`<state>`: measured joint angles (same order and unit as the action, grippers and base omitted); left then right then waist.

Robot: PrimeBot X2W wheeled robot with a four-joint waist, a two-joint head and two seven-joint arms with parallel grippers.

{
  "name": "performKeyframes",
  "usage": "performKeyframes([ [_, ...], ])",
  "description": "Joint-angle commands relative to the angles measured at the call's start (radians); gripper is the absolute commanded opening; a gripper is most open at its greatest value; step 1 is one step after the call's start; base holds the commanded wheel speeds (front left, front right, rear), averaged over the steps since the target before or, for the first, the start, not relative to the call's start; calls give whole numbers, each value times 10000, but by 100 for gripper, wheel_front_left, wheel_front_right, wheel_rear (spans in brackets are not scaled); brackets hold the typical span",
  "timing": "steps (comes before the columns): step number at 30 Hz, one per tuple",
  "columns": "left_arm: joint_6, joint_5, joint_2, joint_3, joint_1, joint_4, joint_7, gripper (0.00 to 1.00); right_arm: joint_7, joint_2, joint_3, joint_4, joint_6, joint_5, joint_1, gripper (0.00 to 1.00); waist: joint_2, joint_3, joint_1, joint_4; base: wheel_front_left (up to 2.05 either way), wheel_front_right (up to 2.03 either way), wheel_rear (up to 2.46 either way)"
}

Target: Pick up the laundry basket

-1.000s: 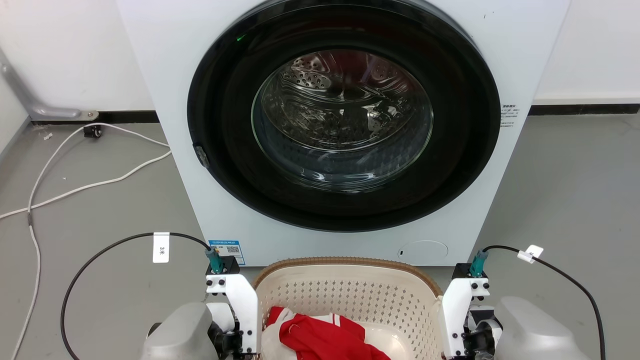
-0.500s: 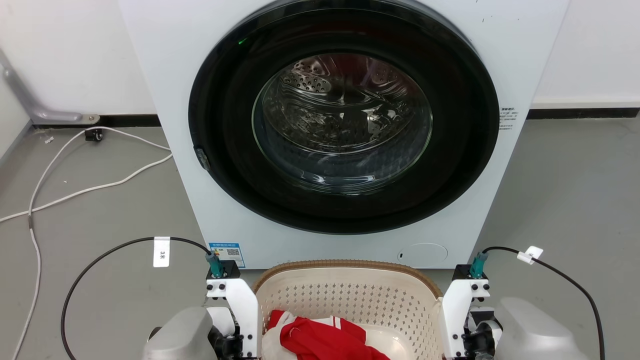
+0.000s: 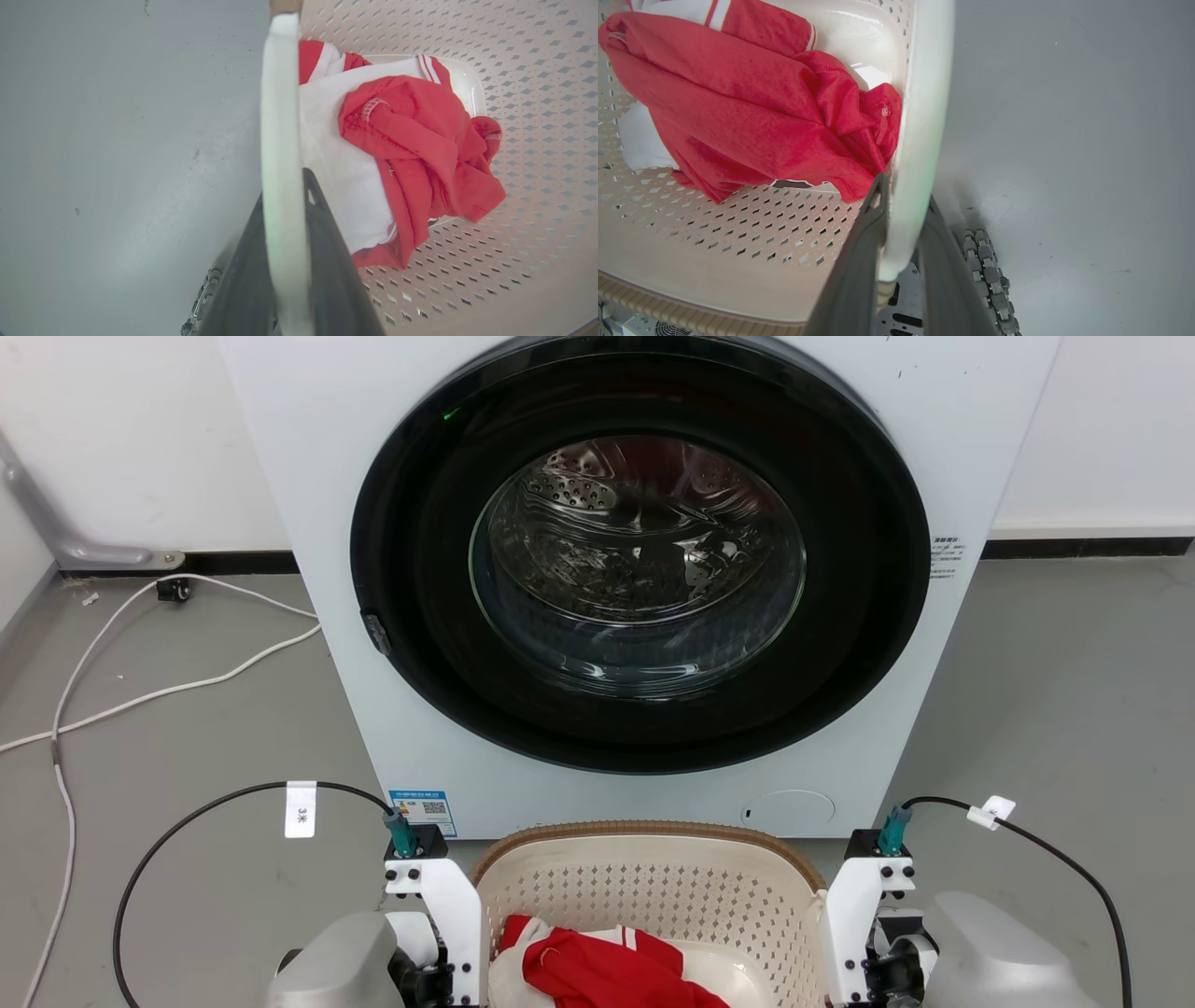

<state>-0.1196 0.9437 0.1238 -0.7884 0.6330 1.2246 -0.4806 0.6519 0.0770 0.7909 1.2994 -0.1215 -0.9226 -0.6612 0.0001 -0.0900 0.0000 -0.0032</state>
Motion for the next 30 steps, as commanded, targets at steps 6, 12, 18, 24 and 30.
performKeyframes([
  [6,-196,249,-471,-153,-68,-200,175,0,-117,-491,29,-209,-168,-176,-265,0,-1,-6,0,24,0,0,0],
  [12,-196,369,-483,-264,-64,-172,278,0,-113,-491,-101,-209,-169,-66,-293,0,-1,11,0,34,0,0,0],
  [18,-197,430,-474,-353,-27,-153,438,0,-81,-491,-194,-210,-169,13,-316,0,-1,20,0,19,0,0,0],
  [24,-196,508,-455,-459,0,-114,594,0,-83,-490,-302,-209,-169,127,-302,0,-1,26,0,-13,0,0,0],
  [30,-196,590,-486,-562,38,-66,707,0,-103,-489,-385,-209,-169,237,-306,0,-1,28,0,-13,0,0,0],
])
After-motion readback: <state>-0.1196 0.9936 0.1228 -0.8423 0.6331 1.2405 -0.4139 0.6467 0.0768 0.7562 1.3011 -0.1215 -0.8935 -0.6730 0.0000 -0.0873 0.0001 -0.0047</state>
